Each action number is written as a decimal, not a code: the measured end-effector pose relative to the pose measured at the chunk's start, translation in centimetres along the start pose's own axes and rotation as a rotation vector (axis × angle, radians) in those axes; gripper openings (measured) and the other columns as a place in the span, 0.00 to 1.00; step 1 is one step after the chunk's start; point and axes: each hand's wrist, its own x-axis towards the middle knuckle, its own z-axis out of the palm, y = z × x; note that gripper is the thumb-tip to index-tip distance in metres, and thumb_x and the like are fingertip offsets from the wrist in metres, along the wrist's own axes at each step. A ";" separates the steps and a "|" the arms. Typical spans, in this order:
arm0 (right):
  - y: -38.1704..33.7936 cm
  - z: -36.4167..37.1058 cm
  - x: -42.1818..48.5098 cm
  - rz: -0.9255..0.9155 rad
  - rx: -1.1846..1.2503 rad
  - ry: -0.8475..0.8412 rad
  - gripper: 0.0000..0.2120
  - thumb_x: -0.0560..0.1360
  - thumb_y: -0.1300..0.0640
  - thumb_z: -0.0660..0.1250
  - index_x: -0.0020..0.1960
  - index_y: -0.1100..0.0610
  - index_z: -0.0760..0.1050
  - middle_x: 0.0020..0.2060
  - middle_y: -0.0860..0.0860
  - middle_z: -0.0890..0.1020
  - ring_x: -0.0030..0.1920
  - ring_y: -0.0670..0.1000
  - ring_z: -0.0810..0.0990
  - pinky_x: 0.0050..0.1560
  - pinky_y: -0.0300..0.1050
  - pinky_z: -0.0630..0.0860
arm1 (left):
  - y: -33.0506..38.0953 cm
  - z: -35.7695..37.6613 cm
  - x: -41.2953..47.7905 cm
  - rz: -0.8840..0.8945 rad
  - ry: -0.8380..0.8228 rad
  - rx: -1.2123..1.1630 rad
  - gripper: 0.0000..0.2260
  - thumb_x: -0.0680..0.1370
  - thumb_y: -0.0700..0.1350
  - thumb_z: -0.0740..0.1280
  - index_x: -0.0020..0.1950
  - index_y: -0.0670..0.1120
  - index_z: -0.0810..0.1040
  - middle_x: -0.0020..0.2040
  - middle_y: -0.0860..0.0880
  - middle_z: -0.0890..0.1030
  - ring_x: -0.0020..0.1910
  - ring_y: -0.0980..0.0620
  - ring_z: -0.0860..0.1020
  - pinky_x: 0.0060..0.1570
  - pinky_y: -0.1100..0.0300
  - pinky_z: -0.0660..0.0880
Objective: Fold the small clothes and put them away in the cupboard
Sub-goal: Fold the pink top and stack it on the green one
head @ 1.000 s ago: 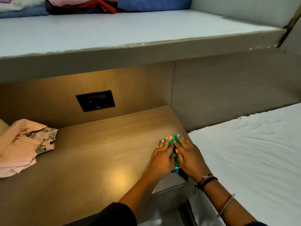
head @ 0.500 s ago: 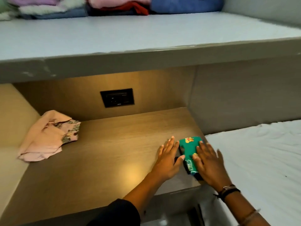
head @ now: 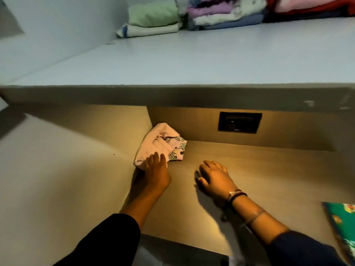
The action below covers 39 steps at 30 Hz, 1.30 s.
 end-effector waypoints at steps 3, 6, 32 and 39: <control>-3.4 1.7 5.7 -0.059 -0.030 -0.030 0.18 0.75 0.45 0.60 0.61 0.51 0.72 0.63 0.52 0.75 0.64 0.58 0.71 0.60 0.54 0.68 | -3.3 0.3 1.5 -0.014 0.050 0.196 0.35 0.75 0.53 0.69 0.77 0.46 0.58 0.78 0.41 0.60 0.74 0.38 0.61 0.71 0.43 0.61; -5.6 3.4 9.9 -0.084 -0.053 -0.025 0.22 0.74 0.46 0.61 0.68 0.48 0.70 0.66 0.51 0.74 0.65 0.57 0.70 0.61 0.54 0.66 | -6.2 0.9 2.5 0.127 0.143 0.213 0.28 0.77 0.52 0.68 0.74 0.46 0.64 0.76 0.41 0.65 0.72 0.40 0.66 0.70 0.48 0.66; -2.8 -12.7 0.6 -0.158 0.742 0.138 0.16 0.82 0.54 0.56 0.52 0.61 0.80 0.47 0.59 0.82 0.46 0.52 0.78 0.49 0.47 0.75 | 1.0 -10.3 0.0 0.522 0.109 -0.746 0.05 0.75 0.45 0.67 0.49 0.53 0.77 0.40 0.55 0.82 0.37 0.62 0.78 0.35 0.66 0.73; -0.3 -16.4 -4.6 -0.011 1.011 0.405 0.15 0.82 0.58 0.60 0.38 0.61 0.74 0.33 0.50 0.75 0.34 0.44 0.70 0.34 0.37 0.68 | 5.0 -10.9 -2.3 0.409 0.099 -0.822 0.06 0.69 0.35 0.66 0.40 0.46 0.78 0.36 0.47 0.80 0.37 0.43 0.79 0.37 0.50 0.75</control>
